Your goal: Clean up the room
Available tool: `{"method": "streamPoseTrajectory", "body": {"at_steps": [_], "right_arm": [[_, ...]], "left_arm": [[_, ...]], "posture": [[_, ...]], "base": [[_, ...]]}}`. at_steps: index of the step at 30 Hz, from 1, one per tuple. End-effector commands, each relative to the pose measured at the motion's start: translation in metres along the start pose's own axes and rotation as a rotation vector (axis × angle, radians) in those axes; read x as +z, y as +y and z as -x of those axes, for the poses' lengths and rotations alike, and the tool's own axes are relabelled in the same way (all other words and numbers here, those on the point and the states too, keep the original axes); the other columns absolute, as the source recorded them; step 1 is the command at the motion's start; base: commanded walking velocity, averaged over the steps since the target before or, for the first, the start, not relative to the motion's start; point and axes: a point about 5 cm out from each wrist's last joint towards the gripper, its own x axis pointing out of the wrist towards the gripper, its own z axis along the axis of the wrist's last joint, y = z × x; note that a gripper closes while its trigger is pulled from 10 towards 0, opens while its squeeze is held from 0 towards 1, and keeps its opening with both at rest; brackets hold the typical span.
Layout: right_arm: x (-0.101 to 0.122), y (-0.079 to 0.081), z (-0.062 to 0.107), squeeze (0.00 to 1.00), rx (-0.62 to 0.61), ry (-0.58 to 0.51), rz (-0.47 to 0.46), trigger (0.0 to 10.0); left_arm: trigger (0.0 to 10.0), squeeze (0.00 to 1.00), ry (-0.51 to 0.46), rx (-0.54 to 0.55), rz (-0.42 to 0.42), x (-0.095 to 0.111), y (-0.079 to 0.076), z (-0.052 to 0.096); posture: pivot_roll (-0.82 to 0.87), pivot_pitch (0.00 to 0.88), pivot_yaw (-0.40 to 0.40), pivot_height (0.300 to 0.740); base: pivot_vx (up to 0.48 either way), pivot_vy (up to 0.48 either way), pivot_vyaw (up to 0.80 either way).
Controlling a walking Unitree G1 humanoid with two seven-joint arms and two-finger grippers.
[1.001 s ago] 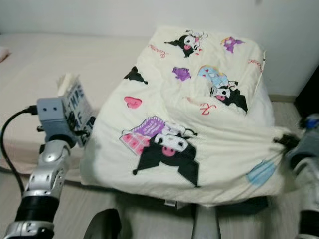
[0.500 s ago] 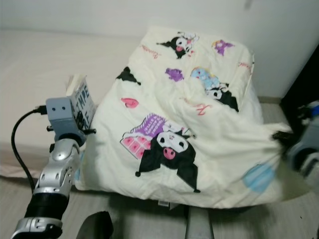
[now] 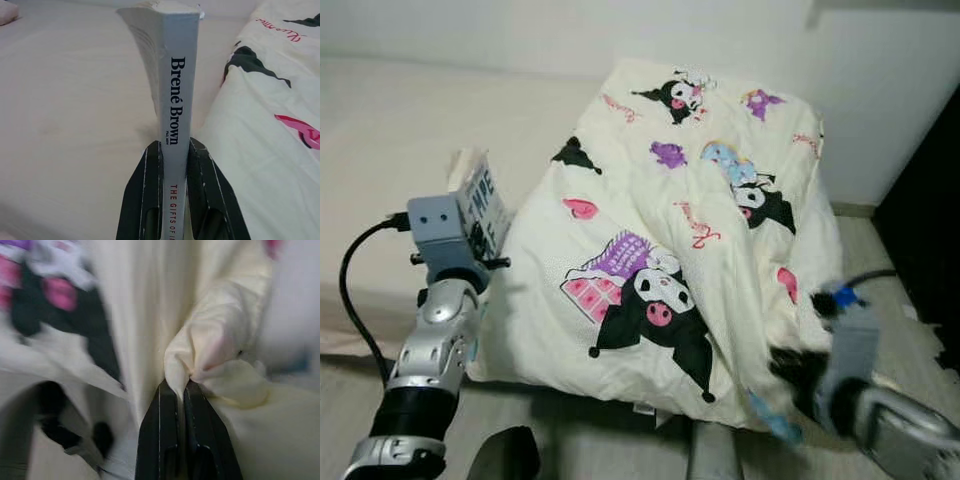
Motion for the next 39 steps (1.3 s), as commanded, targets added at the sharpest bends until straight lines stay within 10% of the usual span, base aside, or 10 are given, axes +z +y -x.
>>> {"method": "streamPoseTrajectory", "body": {"at_steps": [1, 10, 11, 15, 16, 32, 39], "right_arm": [[-0.005, -0.002, 0.006, 0.0, -0.022, 0.026, 0.008, 0.0], [-0.042, -0.013, 0.012, 0.0, -0.159, 0.138, -0.05, 0.0], [-0.043, -0.019, 0.007, 0.0, -0.209, 0.117, -0.067, 10.0], [-0.046, -0.027, -0.001, 0.01, -0.283, 0.095, -0.1, 10.0], [-0.045, -0.034, -0.003, 1.0, -0.336, 0.084, -0.109, 10.0], [-0.007, -0.082, 0.019, 1.0, -0.516, -0.03, -0.052, 10.0], [0.064, -0.111, 0.017, 1.0, -0.511, -0.481, -0.11, 10.0]], "left_arm": [[10.0, 0.0, -0.033, -0.007, 0.008, 0.003, -0.003, 0.0], [10.0, 0.0, -0.025, -0.017, 0.01, 0.002, -0.005, 0.0], [10.0, 0.0, -0.024, -0.018, 0.011, 0.002, -0.006, 0.0], [10.0, 0.0, -0.023, -0.022, 0.012, 0.002, -0.007, 0.0], [10.0, 0.0, -0.022, -0.023, 0.012, 0.002, -0.007, 0.0], [10.0, 0.0, -0.021, -0.024, 0.004, 0.001, -0.004, 0.001], [10.0, 0.0, -0.021, -0.025, -0.006, 0.003, -0.002, 0.0]], "posture": [[-0.19, 0.107, -0.034, 0.5], [-0.2, 0.118, -0.024, 0.5], [-0.2, 0.119, -0.022, 0.5], [-0.19, 0.118, -0.021, 0.5], [-0.19, 0.12, -0.022, 0.5], [-0.17, 0.134, -0.013, 0.5], [-0.14, 0.143, 0.013, 0.5]], "base": [[0.0, 0.0, 0.0], [0.0, 0.0, 0.0], [0.0, 0.0, 0.0], [0.0, 0.0, 0.0], [0.0, 0.0, 0.0], [0.0, 0.0, 0.0], [0.0, 0.0, 0.0]]}}
